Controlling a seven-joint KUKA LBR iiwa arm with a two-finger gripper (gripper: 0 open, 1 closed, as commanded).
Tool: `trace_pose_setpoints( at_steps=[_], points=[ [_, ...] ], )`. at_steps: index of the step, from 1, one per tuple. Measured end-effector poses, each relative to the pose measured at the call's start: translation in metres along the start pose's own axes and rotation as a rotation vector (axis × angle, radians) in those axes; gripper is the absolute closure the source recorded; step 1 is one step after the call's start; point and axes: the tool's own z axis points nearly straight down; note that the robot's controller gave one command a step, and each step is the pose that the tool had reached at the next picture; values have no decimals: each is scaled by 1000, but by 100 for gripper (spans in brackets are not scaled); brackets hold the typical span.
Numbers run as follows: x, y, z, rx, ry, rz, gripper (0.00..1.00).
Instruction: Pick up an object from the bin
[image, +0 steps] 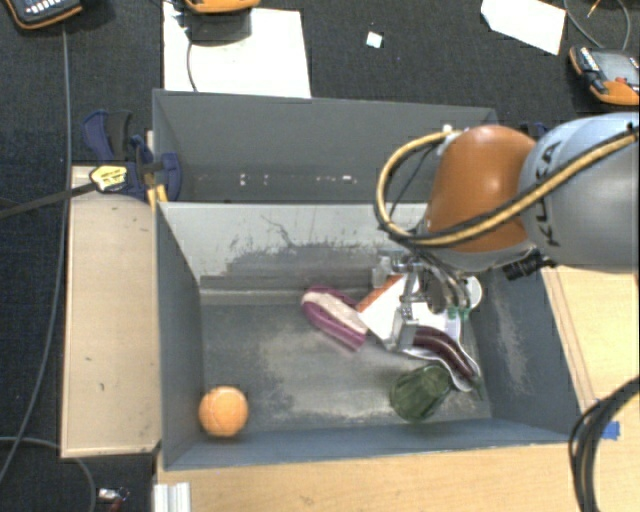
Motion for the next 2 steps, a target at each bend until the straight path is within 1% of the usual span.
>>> trace_pose_setpoints(
  at_steps=[1,2],
  points=[
    [60,-42,79,0,2,52,0],
    [53,-13,33,-4,-19,159,0]
  ],
)
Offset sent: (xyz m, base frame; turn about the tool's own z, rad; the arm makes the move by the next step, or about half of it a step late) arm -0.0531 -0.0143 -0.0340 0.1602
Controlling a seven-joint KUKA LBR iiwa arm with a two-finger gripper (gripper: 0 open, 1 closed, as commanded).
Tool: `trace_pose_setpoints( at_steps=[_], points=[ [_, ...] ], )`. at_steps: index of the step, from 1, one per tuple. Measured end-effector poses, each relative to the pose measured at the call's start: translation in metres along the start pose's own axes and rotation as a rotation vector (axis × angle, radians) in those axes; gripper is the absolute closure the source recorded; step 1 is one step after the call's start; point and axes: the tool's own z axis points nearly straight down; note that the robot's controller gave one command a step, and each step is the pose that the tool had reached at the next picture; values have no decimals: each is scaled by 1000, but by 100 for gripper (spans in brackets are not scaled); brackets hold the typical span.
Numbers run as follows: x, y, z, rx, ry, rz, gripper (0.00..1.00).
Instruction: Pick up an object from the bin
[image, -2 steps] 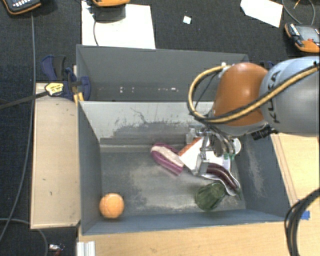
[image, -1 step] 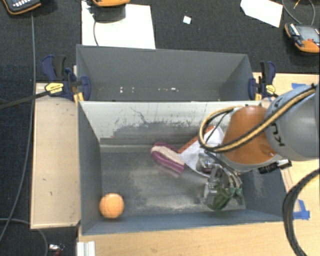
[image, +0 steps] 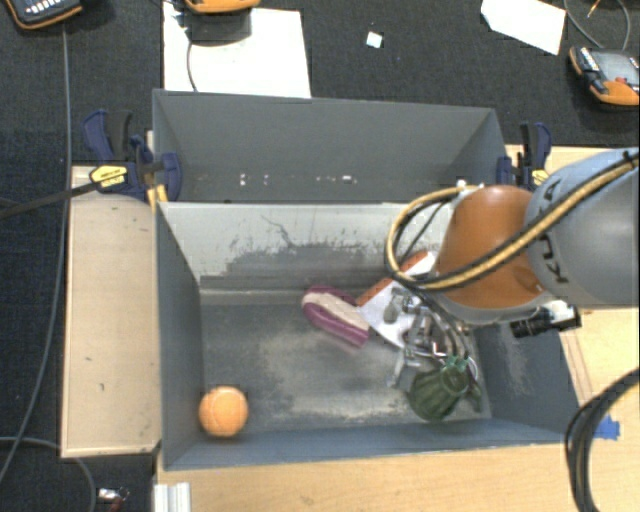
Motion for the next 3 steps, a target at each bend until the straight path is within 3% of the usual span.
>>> trace_pose_setpoints(
  at_steps=[1,2,3],
  points=[
    [36,-22,15,6,18,58,0],
    [40,-35,44,0,-2,-6,0],
    [28,-58,43,3,1,235,100]
  ],
)
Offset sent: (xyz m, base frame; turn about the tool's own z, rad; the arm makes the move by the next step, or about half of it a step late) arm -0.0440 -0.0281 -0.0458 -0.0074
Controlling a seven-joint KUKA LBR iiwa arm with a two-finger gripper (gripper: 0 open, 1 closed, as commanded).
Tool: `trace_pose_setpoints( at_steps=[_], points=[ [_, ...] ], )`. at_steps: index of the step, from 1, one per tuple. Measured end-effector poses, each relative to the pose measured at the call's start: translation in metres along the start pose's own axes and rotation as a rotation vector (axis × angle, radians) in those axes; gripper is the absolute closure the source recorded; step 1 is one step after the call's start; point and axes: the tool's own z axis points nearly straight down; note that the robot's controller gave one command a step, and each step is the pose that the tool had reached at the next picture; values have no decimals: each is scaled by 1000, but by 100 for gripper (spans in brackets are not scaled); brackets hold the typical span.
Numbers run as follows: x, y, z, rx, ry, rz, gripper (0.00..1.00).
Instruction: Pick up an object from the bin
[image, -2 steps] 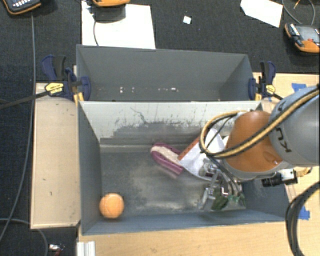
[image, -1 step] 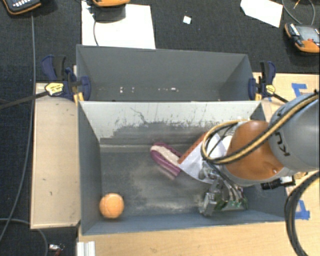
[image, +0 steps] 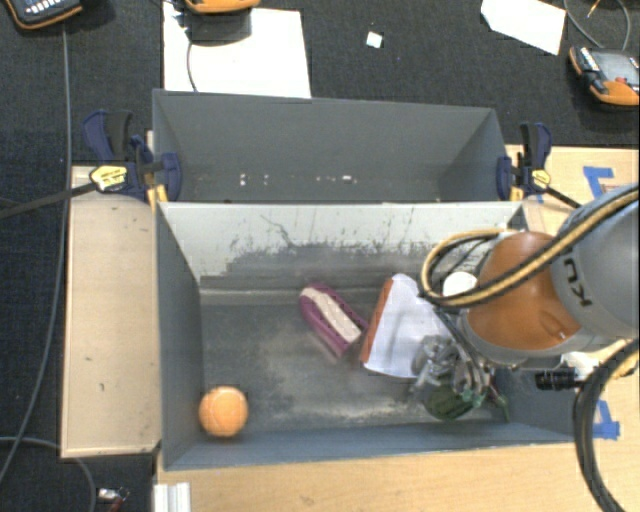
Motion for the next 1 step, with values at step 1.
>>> trace_pose_setpoints(
  at_steps=[1],
  points=[
    [0,0,0,0,0,0,100]
  ],
)
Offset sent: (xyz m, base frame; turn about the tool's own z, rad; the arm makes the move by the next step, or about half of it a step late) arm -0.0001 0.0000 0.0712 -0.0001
